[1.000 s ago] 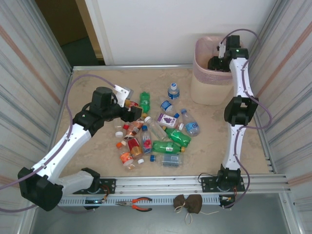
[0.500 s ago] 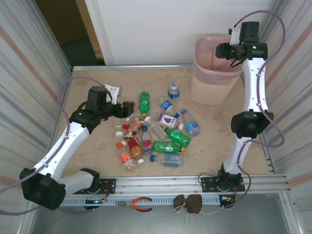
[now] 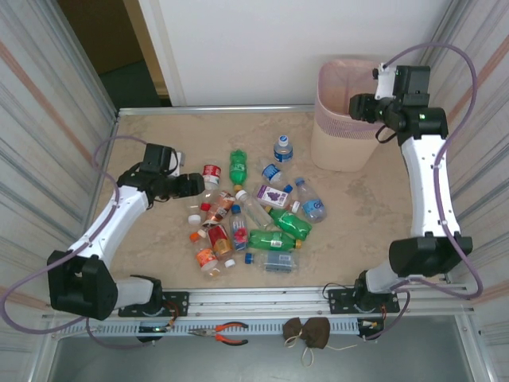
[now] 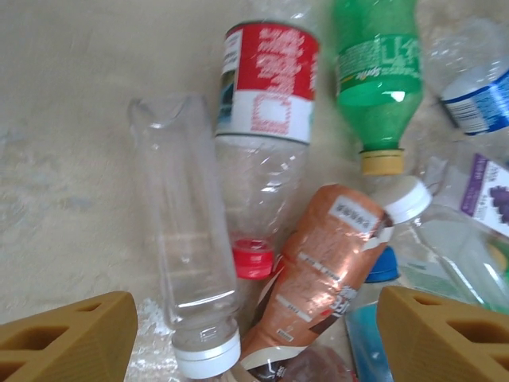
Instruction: Put the plastic bottles in the bin
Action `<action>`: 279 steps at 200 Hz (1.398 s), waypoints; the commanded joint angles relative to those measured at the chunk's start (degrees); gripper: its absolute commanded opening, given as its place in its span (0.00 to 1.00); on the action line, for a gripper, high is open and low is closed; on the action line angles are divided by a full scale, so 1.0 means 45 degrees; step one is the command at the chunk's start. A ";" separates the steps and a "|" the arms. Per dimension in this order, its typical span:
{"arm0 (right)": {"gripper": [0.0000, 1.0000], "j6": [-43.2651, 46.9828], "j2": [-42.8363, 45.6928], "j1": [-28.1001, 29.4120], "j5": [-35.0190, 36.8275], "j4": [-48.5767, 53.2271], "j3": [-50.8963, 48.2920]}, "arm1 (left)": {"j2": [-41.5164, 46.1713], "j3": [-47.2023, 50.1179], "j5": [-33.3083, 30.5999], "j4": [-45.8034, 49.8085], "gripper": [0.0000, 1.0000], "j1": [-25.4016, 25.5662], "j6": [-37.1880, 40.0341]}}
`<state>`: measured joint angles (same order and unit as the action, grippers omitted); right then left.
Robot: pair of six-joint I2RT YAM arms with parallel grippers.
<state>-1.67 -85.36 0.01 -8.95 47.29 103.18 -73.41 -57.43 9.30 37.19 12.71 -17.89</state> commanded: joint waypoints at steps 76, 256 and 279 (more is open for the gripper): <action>0.57 -0.0527 0.1998 0.0028 0.0039 -0.0867 -0.2704 | -0.2716 -0.0445 -0.0921 0.0997 0.72 -0.0012 0.0563; 0.57 -0.0555 0.2553 0.0132 0.0016 -0.0725 -0.3111 | -0.3747 -0.0407 -0.1999 0.1513 0.45 0.0580 0.0714; 0.57 -0.0657 0.2672 0.0299 -0.0063 -0.0762 -0.3105 | -0.3208 -0.0448 -0.2080 0.1628 0.44 0.0580 0.0714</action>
<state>-2.98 -75.50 0.27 -8.78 43.94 89.34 -91.81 -59.02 1.76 42.19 15.18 -14.85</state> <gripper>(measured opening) 0.569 0.448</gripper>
